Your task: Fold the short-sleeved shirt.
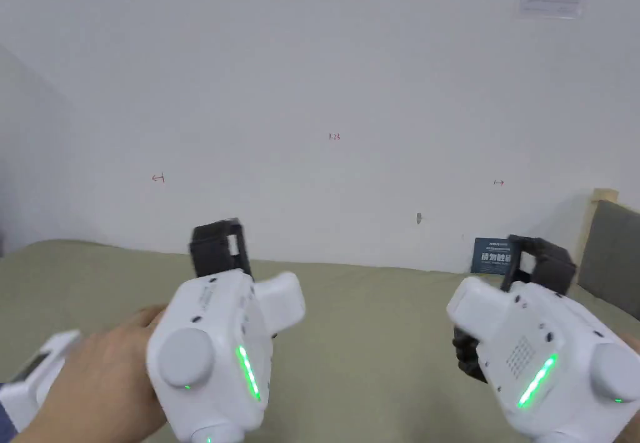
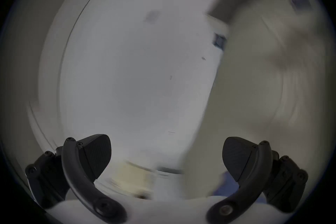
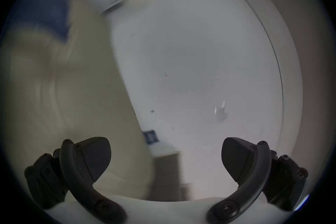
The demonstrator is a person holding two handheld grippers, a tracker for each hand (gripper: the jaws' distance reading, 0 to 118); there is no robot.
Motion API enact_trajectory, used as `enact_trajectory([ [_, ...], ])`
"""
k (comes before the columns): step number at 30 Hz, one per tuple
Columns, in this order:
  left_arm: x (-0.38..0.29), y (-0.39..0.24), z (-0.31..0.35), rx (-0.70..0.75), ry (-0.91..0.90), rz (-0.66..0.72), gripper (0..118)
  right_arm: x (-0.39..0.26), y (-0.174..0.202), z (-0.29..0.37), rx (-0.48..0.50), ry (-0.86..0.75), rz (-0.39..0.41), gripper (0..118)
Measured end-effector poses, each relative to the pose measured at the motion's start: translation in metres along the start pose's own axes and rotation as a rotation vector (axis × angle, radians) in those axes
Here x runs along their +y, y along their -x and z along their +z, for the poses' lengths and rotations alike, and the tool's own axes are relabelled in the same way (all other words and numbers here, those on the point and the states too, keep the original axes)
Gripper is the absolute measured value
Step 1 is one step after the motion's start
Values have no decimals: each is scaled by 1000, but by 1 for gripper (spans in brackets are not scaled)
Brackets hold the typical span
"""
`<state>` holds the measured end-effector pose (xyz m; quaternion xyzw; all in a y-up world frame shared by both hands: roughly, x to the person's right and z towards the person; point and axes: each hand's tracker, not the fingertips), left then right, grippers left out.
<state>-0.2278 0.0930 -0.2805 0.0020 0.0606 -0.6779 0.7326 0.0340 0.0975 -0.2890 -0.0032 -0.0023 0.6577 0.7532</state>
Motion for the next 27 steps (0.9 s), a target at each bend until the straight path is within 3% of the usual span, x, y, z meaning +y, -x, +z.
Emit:
enact_trajectory([
  [2, -4, -25, -5, 36, -39, -291, 118, -1, 21, -4, 42, 16, 296, 118],
  [4, -7, -44, -6, 2, -60, -412, 118, -9, 41, 1, 94, 1, 490, 118],
  [5, -7, -49, -6, -14, -61, -411, 118, -12, 49, 2, 112, -6, 545, 118],
  [8, -2, -51, 5, -24, -47, -329, 118, -16, 57, 3, 98, 6, 473, 118],
  [11, 1, -43, 9, -63, -56, -207, 118, -9, 40, 6, 109, 14, 288, 118],
  [14, -6, -15, -2, -187, -9, 219, 118, -5, 10, 10, 76, 3, -27, 118],
  [16, -18, 8, -9, -249, 17, 608, 118, -6, -10, 9, 88, 22, -360, 118],
  [18, -30, 29, -4, -287, 41, 1041, 118, -13, -24, 13, 89, 22, -757, 118],
  [20, -45, 35, 0, -294, 49, 1388, 118, -21, -27, 14, 52, 43, -1110, 118],
  [21, -49, 37, 5, -244, 71, 1469, 118, -25, -27, 15, 32, 82, -1266, 118],
  [23, -44, 38, 24, -50, 87, 1468, 118, -30, -23, 20, -4, 142, -1520, 118],
  [25, -39, 32, 40, 91, 58, 1482, 118, -33, -15, 25, -41, 170, -1642, 118],
  [27, -31, 24, 37, 57, 107, 1492, 118, -25, -7, 28, -61, 156, -1566, 118],
])
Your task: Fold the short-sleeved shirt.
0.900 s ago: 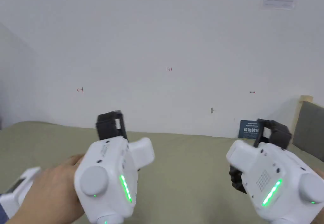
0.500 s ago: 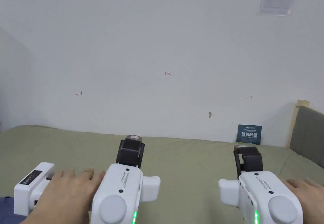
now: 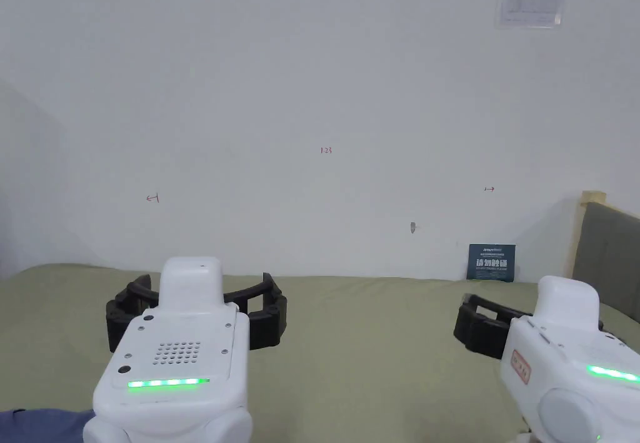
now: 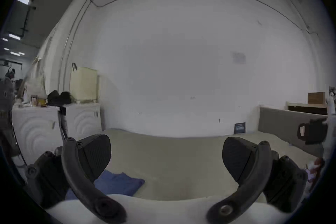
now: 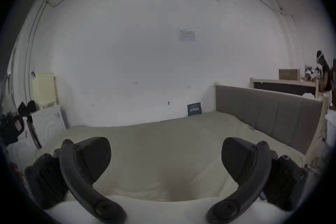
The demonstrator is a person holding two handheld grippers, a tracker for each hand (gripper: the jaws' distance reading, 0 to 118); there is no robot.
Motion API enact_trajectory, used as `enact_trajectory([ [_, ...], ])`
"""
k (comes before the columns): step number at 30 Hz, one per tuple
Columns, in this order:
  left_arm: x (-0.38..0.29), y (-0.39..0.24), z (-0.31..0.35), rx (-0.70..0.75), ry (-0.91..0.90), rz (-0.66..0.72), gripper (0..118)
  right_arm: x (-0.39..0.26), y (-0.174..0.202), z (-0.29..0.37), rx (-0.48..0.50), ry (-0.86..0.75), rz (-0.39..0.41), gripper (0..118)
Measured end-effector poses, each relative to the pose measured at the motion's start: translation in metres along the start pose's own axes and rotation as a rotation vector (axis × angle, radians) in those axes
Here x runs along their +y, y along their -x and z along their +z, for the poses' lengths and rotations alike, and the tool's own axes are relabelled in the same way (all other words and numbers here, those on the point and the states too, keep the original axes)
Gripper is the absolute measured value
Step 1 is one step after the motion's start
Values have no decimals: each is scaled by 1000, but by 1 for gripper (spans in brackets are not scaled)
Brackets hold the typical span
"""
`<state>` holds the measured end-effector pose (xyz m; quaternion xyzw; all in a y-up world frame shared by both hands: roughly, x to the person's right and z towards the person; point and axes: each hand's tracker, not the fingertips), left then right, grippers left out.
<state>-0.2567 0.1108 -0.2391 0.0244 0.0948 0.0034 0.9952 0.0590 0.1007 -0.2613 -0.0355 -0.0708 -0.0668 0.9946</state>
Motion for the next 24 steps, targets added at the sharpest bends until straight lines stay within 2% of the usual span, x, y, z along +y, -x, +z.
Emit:
enact_trajectory([
  [2, -4, -4, -8, -69, 93, -18, 118, -2, 6, 2, -14, -13, 94, 118],
  [3, -5, -5, -12, -81, 117, -31, 118, -1, 7, 2, -2, -11, 100, 118],
  [15, -4, -1, -14, -57, 131, -13, 118, 7, 4, 5, 10, -17, 88, 118],
  [19, -2, 1, -13, -57, 134, -13, 118, 4, 4, 5, 6, -14, 121, 118],
  [24, -2, 3, -14, -70, 143, 10, 118, 5, 2, 7, 9, -13, 126, 118],
])
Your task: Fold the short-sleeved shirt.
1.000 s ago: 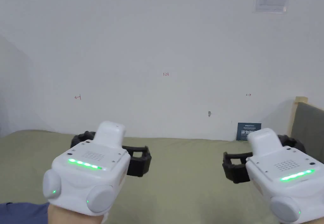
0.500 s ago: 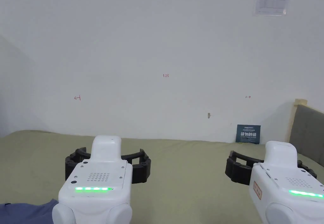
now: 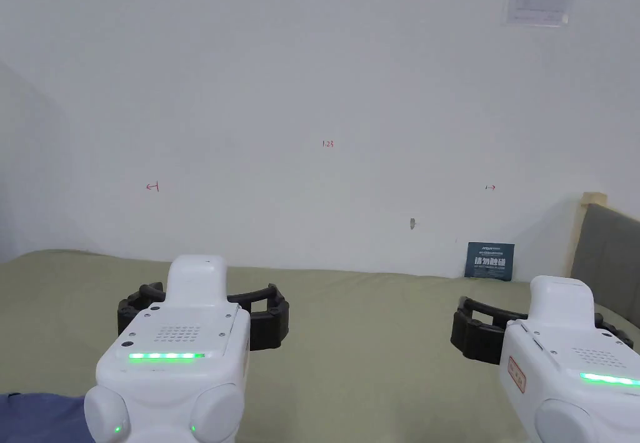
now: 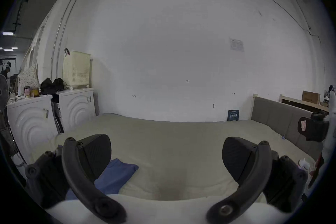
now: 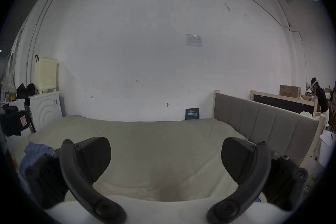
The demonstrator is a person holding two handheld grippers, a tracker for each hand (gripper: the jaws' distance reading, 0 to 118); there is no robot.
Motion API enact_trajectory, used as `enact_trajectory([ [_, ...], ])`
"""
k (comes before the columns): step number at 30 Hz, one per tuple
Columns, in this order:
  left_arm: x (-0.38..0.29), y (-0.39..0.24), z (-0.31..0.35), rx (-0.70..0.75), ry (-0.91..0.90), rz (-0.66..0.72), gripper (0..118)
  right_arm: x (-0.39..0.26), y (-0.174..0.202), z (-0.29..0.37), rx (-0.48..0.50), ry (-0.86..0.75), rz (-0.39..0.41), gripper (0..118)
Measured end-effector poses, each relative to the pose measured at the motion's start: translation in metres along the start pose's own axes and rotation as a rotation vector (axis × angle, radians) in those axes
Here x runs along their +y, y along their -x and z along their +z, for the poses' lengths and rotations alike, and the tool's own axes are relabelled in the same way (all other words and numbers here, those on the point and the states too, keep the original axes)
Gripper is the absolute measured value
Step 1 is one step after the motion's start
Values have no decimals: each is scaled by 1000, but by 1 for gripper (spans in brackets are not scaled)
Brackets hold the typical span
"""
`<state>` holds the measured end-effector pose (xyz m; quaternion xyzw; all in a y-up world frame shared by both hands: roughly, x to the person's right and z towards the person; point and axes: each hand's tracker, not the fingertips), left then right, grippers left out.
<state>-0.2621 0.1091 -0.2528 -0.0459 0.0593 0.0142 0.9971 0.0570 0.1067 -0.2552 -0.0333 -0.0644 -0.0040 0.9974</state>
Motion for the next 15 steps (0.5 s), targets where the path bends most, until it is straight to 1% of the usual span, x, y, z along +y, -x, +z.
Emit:
enact_trajectory([
  [3, 0, 2, 0, -9, 19, 17, 118, 1, 0, 4, -19, -7, 31, 118],
  [4, -1, 3, -1, -32, 22, 16, 118, 0, 0, 5, -27, -8, 42, 117],
  [5, -2, 3, 0, -58, 20, 17, 118, 0, -1, 6, -29, 10, 49, 108],
  [6, -3, 2, 0, -69, 27, -6, 114, 0, 0, 8, -4, -7, 45, 81],
  [7, -3, -1, 2, -43, 38, -37, 89, -1, 1, 8, -9, -6, 48, 30],
  [8, -5, -4, 3, -41, 28, -55, 39, -3, 1, 7, -22, 4, 53, 1],
  [9, -6, -6, 1, -40, 28, -99, 0, -5, 2, 8, -38, -5, 67, 1],
  [10, -9, -8, 1, -6, 12, -109, 0, -6, 2, 8, -35, 4, 53, 1],
  [11, -9, -10, 3, -20, 17, -105, 0, -7, 1, 9, 10, 11, 37, 1],
  [12, -8, -11, 3, -23, 22, -99, 0, -7, 0, 10, 22, 17, 33, 1],
  [14, -7, -11, 2, -39, 14, -75, 0, -7, 4, 11, 23, 26, 54, 1],
  [15, -6, -11, 5, -24, 13, -73, 0, -7, 7, 12, 32, 25, 54, 1],
])
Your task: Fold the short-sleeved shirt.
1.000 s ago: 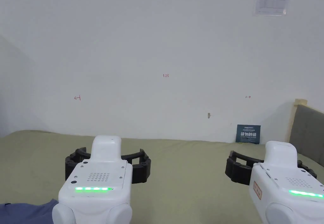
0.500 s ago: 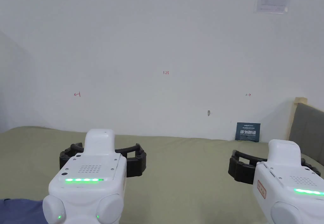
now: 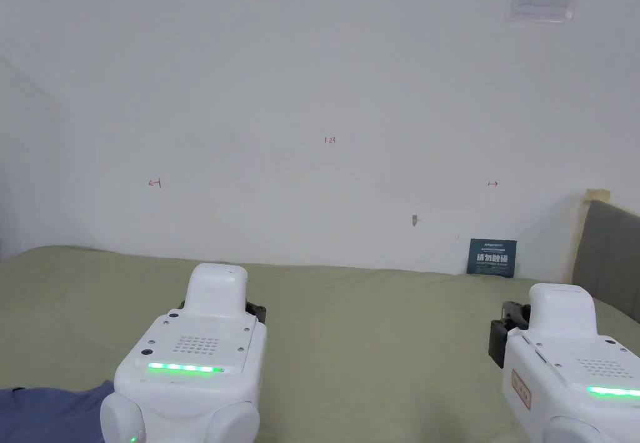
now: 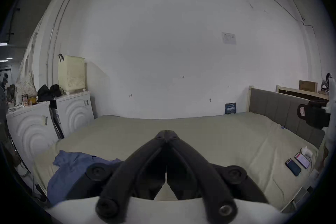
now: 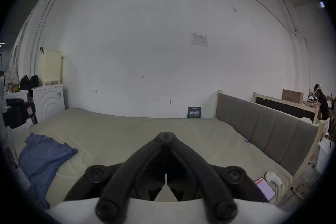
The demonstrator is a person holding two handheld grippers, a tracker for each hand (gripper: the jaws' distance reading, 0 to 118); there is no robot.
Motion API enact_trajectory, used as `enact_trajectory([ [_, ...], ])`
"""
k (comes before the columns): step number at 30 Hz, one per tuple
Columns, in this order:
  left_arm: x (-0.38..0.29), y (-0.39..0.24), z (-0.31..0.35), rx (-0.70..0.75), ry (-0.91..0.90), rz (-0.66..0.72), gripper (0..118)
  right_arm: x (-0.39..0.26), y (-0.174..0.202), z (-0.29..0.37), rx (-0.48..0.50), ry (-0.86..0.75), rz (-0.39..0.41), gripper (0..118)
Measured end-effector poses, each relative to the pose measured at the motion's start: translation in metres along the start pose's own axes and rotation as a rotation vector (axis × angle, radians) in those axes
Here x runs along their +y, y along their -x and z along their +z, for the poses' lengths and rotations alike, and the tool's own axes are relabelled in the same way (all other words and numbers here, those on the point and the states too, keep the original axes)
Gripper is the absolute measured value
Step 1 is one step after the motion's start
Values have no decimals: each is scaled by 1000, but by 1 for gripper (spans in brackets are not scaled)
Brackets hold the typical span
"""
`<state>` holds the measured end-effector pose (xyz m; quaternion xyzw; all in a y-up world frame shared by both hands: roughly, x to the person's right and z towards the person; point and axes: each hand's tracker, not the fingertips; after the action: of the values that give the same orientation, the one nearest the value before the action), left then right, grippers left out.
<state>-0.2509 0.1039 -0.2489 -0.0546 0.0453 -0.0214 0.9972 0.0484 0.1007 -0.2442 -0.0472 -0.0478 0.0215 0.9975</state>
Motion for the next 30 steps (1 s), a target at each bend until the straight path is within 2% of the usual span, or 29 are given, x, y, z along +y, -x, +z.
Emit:
enact_trajectory([
  [2, 3, 5, 0, 12, -3, 5, 0, 1, 6, 1, 53, 5, 3, 1],
  [7, 7, 40, 12, 84, -5, 42, 0, 6, 50, 1, 160, -14, 34, 1],
  [11, 4, 94, 42, 236, -9, 44, 0, 8, 105, 1, 321, -4, 3, 1],
  [15, -7, 151, 81, 412, 22, 57, 0, 2, 178, 10, 497, 1, 22, 1],
  [19, -21, 189, 119, 516, 53, 84, 0, -7, 240, 22, 656, 45, -7, 1],
  [23, -36, 212, 142, 591, 85, 83, 0, -16, 284, 36, 763, 67, 19, 1],
  [30, -53, 225, 151, 605, 135, 99, 0, -23, 295, 39, 788, 75, 30, 1],
])
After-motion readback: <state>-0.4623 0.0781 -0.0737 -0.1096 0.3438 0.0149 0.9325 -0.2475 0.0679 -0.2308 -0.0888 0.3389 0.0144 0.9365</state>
